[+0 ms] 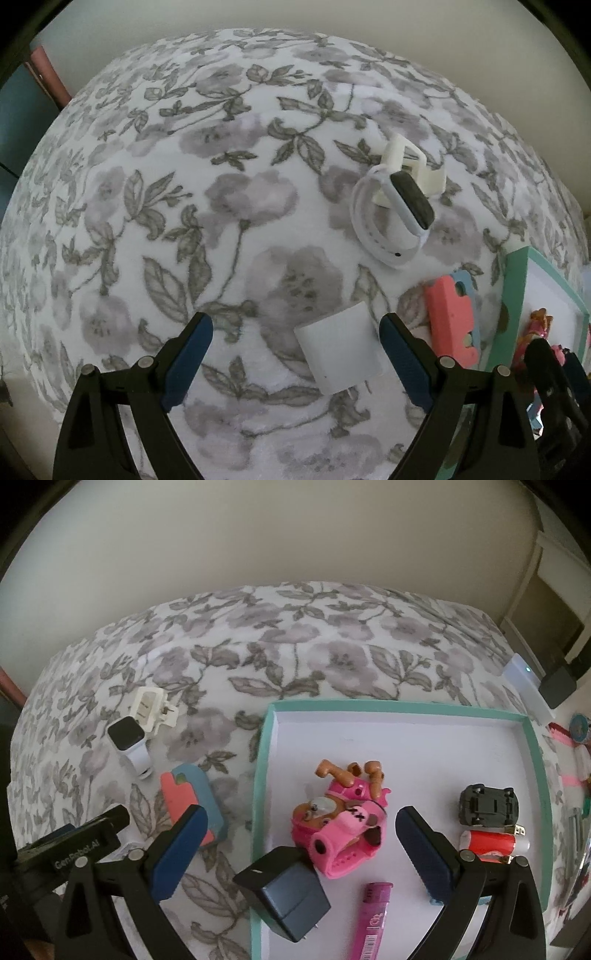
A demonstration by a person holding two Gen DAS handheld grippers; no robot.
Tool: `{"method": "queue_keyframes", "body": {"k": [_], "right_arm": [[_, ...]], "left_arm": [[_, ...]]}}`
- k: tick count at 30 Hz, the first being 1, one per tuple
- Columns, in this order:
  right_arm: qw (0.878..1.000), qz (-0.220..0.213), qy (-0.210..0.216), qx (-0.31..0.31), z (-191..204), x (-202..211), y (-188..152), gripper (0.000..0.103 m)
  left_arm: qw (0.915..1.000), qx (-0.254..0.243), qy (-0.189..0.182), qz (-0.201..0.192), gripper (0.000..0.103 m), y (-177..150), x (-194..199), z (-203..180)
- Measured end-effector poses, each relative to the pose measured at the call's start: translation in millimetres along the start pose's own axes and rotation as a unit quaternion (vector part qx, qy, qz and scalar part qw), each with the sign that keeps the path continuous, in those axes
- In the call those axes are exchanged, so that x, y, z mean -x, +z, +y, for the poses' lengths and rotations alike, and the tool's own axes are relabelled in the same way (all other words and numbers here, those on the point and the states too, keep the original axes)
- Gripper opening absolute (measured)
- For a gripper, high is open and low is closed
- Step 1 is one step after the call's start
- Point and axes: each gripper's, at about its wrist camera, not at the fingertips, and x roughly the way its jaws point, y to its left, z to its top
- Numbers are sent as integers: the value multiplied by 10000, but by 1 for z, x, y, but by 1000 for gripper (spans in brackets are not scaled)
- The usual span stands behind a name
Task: Organize rigid objects
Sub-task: 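Move both tools back over the pile toward the white charger and folding toy, then grasp the white charger with left tool while right tool grasps the pink-blue folding toy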
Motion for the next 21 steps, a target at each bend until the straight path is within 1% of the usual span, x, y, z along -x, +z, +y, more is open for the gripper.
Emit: {"method": "queue_keyframes", "body": {"k": [2,4,5,6,7,10,12,13,14,18,21], "right_arm": [[9999,-87,121,70,5,3,1,103],[9996,-160,156,175,9,6,2,103],[9994,-186,165,240,11,6,2,103],[9992,-208,168,290,13,7,2,103],[9991,-218,178,326,14,7,2,102],[9990,-222,174,352,15,6,3,100],[9989,-256,170,341,15,6,4,99],[9989,-273,172,340,15,7,5,99],[9988,-295,179,340,15,8,6,99],[9982,-376,241,391,19,10,9,99],[9977,-429,268,461,24,11,10,99]], "left_arm": [[10000,-16,-69,49,92,-1,-2,-1],[9998,-41,-133,114,90,-4,-4,-3],[9997,-45,-192,138,85,-5,-4,-2],[9996,-46,-223,145,82,-6,-3,-4],[9996,-55,-248,151,76,-7,-3,-5],[9992,-110,-351,184,74,-9,-3,-7],[9988,-112,-422,200,69,-9,-4,-10],[9987,-131,-450,212,61,-10,-4,-11],[9986,-154,-445,226,57,-11,-6,-15],[9986,-148,-457,241,55,-12,-7,-23],[9987,-106,-467,200,52,-13,-7,-25]]}}
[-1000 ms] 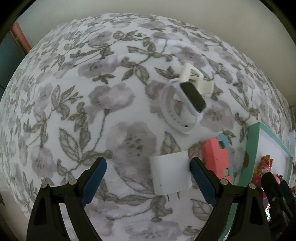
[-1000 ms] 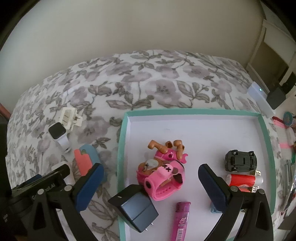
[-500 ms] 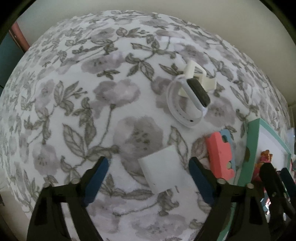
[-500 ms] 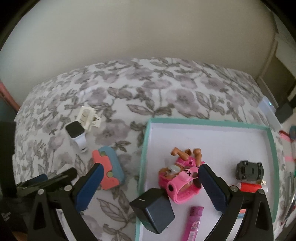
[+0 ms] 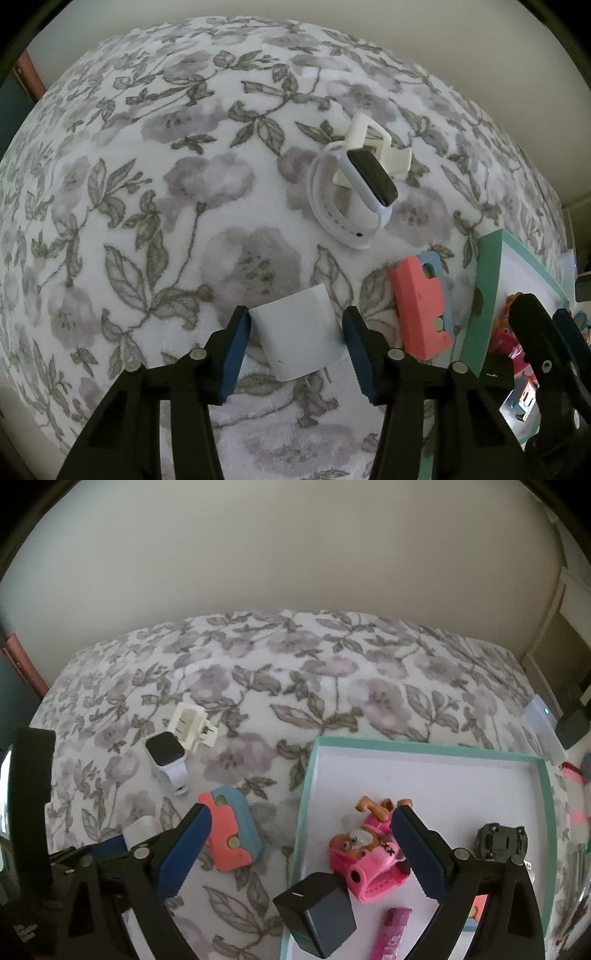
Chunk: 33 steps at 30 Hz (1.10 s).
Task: Organize rigid objects
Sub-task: 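Grasp the white charger with left tool while right tool grasps the pink-blue folding toy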
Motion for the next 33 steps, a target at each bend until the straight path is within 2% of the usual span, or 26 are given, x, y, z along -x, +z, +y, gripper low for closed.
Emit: {"method": "queue_keyframes", "body": {"k": [6,10,18,24,32,33], "right_arm": [[9999,23,108,86,9,-5,2,97],[9995,65,196,246,18,-9,2,94],[9961,312,395,719,43,-26,-5,79],[9934,478,421,956,55,-39,-12,68],[9918,662,324,1042,59,-55,-17,63],[9918,691,279,1042,59,-58,-18,60]], "left_arm": [[9999,53,116,-48,51,12,3,9],[9995,268,134,-76,51,17,16,40],[9977,645,186,-118,51,21,22,80],[9977,648,197,-96,51,24,22,84],[9976,671,176,-77,51,23,16,85],[9976,668,180,-71,51,23,17,90]]}}
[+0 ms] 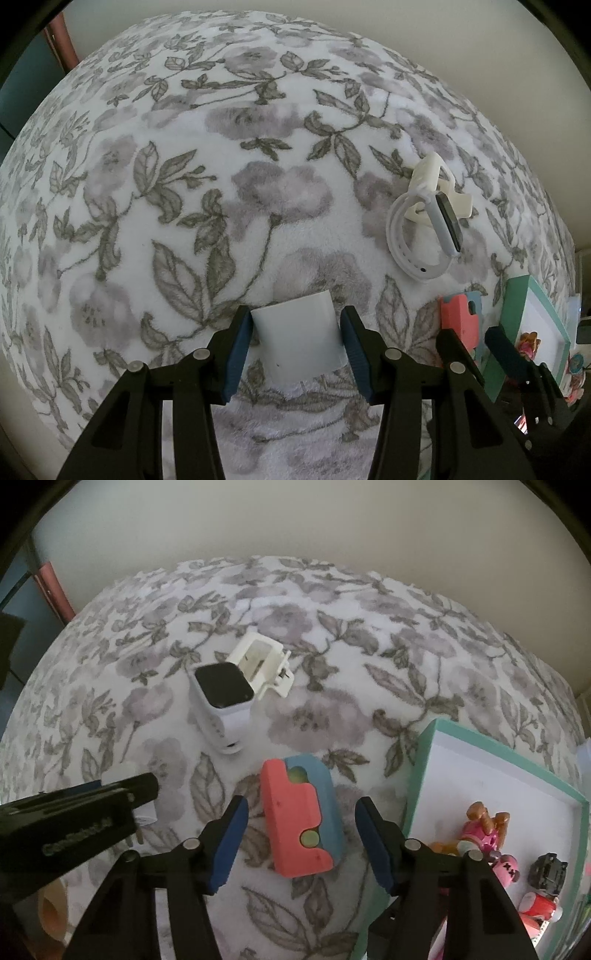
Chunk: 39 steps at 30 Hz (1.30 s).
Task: Organize rigid objects
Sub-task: 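Grasp the white charger with left tool while right tool grasps the pink-blue folding toy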
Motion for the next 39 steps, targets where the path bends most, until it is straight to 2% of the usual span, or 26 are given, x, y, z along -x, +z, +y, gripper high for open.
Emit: {"method": "queue_keyframes", "body": {"k": [6,9,14,17,24,30,39], "right_arm": [[9997,114,91,-180,-7,-9,-1,58],[9997,144,96,-152,-6,-11,-2,53],[9988,219,365,-256,-6,-8,-4,49],[9986,223,380,-280,-6,-8,-5,48],[9998,154,128,-59,4,-10,-7,48],[9999,54,105,-40,7,-9,-11,49],[9999,-16,59,-106,4,-7,-14,46]], "left_arm": [[10000,9,37,10,51,-3,-6,-14],[10000,37,-9,27,51,-2,-6,-13],[9999,-59,-76,72,51,-2,-5,-18],[9998,-67,-132,123,51,-3,-7,-21],[9997,-207,20,123,51,-5,-10,-28],[9988,-383,287,51,51,-8,-12,-40],[9989,-338,321,-23,46,-8,-11,-41]]}}
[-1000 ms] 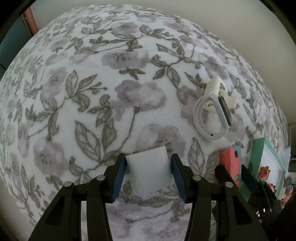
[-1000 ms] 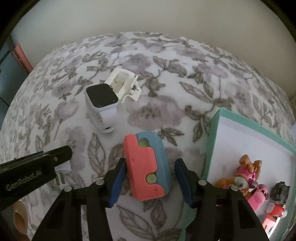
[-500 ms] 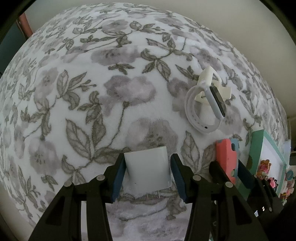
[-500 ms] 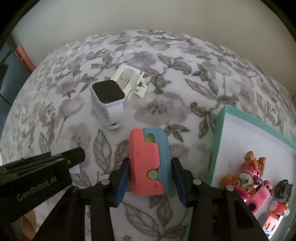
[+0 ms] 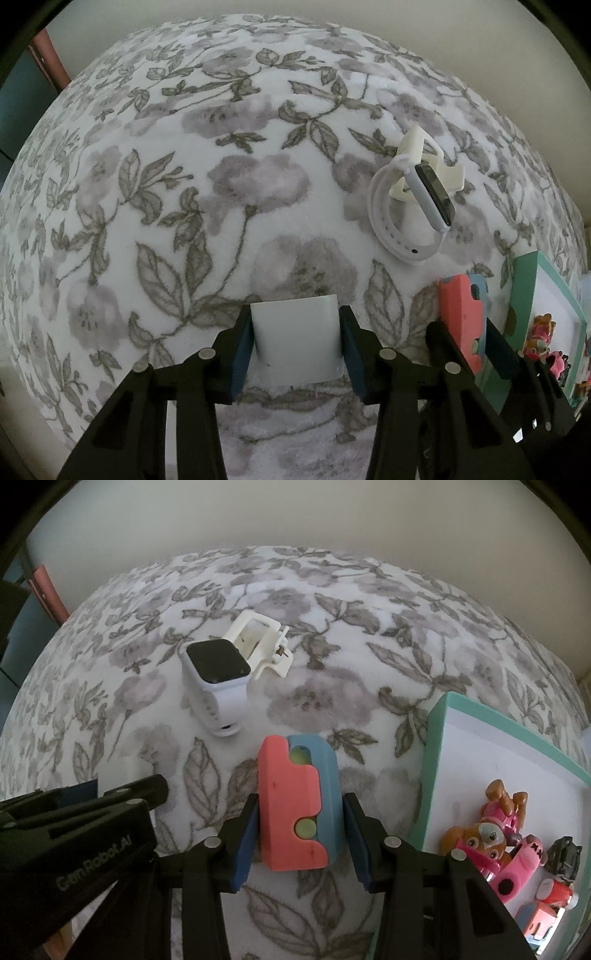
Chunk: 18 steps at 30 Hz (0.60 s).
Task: Organize rigid objects
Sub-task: 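Grasp the white charger with left tool while right tool grasps the pink-blue folding toy, then lift and carry the charger and folding toy over the tray with both tools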
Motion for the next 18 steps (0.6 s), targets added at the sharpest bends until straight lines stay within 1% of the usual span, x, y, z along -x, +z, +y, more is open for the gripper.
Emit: {"method": "queue_keyframes", "body": {"k": [5,10,16,18], "right_arm": [[10000,22,-12,-23,0,1,-1,46],[9999,62,9,-83,-2,3,-1,46],[9993,71,218,-305,-8,7,2,46],[9990,14,262,-366,-10,12,4,45]], "left_arm": [[9999,66,-87,-22,45,-1,2,0],[9992,302,-251,-95,44,-1,5,3],[9981,415,-368,-258,44,2,14,-8],[9979,416,-384,-326,44,5,20,-6]]}}
